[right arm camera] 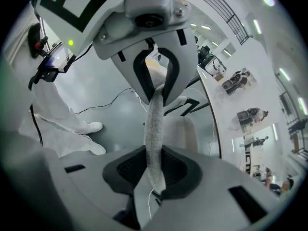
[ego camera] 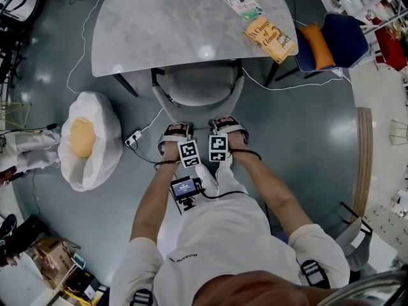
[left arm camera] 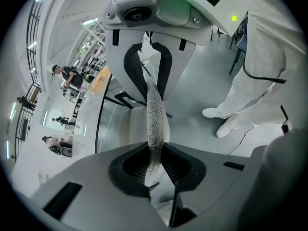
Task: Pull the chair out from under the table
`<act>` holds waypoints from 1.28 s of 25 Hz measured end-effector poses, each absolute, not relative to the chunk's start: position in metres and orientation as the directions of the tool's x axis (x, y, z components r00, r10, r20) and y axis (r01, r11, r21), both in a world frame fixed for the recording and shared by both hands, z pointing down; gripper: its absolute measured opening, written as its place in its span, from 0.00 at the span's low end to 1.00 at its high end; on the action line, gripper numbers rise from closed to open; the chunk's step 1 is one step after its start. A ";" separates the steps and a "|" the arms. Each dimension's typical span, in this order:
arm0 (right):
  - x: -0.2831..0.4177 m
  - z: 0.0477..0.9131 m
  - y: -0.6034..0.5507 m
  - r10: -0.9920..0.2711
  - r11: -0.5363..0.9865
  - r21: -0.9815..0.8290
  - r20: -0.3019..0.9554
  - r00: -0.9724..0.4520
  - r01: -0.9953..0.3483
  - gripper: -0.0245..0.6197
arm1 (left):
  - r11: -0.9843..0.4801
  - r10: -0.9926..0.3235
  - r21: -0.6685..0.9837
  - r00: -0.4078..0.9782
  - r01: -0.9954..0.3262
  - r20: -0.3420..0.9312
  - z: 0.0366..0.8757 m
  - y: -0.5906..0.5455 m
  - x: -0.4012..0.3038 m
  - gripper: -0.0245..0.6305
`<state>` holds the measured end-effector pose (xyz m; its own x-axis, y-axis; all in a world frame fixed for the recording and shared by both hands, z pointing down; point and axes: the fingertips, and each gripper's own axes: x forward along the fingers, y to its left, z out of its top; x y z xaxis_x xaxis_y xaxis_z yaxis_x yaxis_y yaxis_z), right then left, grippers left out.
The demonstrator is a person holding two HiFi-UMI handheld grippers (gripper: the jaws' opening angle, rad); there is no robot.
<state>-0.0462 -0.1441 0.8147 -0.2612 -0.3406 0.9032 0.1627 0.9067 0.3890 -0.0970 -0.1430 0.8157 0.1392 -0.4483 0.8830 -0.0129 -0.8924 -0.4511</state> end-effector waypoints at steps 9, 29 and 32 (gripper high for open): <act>-0.040 0.815 -0.114 -0.332 0.911 0.378 0.909 -0.253 0.163 0.17 | -0.898 -0.435 -0.440 0.141 0.005 0.889 0.814 -0.112 -0.091 0.14; -0.030 0.814 -0.050 -0.313 0.921 0.354 0.920 -0.234 0.161 0.17 | -0.907 -0.418 -0.420 0.148 -0.022 0.896 0.814 -0.050 -0.082 0.14; -0.030 0.813 -0.045 -0.311 0.922 0.352 0.921 -0.234 0.160 0.17 | -0.908 -0.417 -0.419 0.149 -0.020 0.897 0.813 -0.045 -0.082 0.14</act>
<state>-0.0304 -0.0453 0.8131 -0.2337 -0.3111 0.9212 0.1604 0.9221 0.3521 -0.0818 -0.0453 0.8130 0.1491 -0.4169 0.8966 -0.0202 -0.9079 -0.4188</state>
